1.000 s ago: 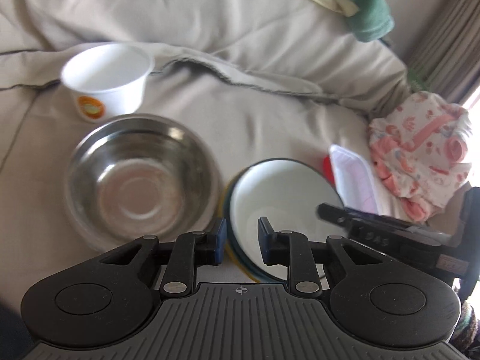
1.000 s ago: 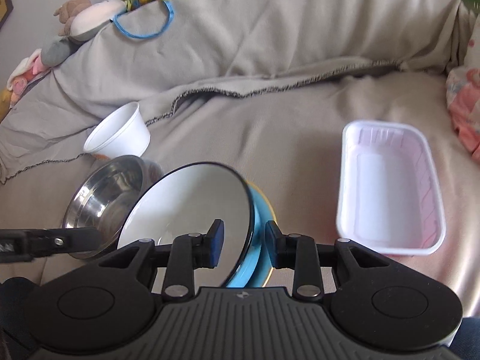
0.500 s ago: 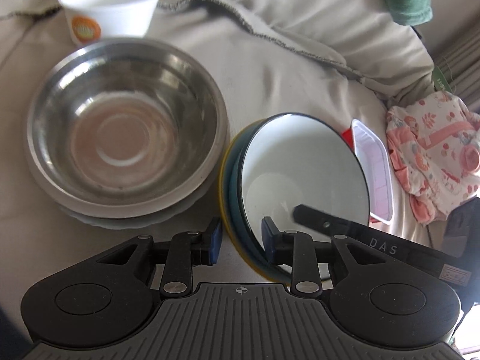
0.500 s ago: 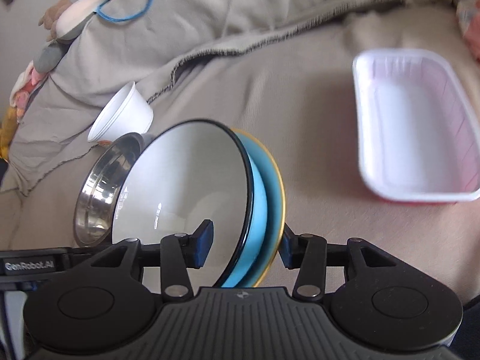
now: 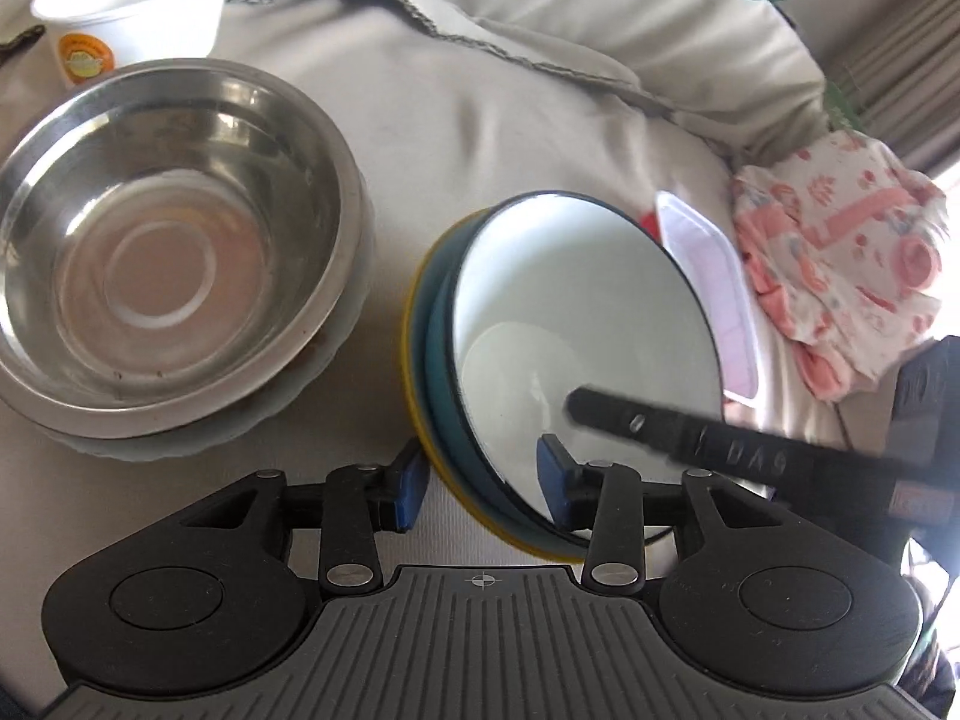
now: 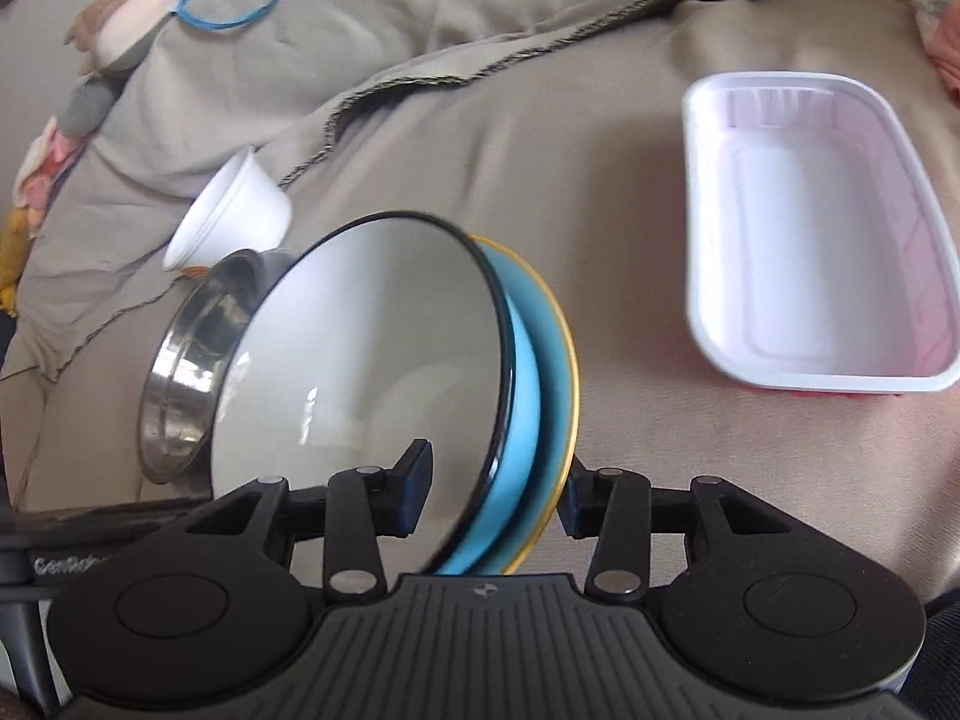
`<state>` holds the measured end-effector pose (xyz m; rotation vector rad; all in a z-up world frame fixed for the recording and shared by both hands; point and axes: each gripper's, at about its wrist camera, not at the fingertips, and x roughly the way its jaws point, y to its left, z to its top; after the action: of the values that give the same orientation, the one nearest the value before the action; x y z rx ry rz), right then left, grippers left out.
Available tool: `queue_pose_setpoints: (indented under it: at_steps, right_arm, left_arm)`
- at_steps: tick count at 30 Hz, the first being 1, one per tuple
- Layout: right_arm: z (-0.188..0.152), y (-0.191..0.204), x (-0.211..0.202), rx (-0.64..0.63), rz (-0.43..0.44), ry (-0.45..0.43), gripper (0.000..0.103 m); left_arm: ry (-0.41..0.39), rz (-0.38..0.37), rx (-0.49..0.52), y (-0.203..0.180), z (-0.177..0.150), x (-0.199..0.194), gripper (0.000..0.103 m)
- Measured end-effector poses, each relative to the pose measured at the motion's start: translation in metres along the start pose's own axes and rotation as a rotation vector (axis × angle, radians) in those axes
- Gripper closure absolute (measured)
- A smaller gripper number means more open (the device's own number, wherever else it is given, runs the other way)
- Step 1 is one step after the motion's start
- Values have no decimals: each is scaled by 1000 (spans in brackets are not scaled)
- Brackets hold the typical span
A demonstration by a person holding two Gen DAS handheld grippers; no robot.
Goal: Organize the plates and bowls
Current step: 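Open the right tool and move it to the white cup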
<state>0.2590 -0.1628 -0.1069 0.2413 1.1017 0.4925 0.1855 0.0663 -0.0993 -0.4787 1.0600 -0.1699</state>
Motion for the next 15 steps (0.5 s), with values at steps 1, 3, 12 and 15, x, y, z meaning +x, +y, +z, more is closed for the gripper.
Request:
queue_pose_setpoints:
  at_steps: [1, 3, 12, 15]
  right_arm:
    - [2, 2, -6, -10, -25, -11, 60]
    - [7, 14, -26, -74, -79, -69, 60]
    - [66, 145, -56, -376, -194, -219, 49]
    - [94, 193, -18, -391, -150, -176, 45]
  left_arm:
    - [-11, -1, 17, 2, 0, -9, 63]
    - [-66, -33, 35, 12, 1, -38, 64]
    - [-518, 29, -298, 152, 66, -130, 64]
    - [-478, 74, -422, 204, 99, -109, 64]
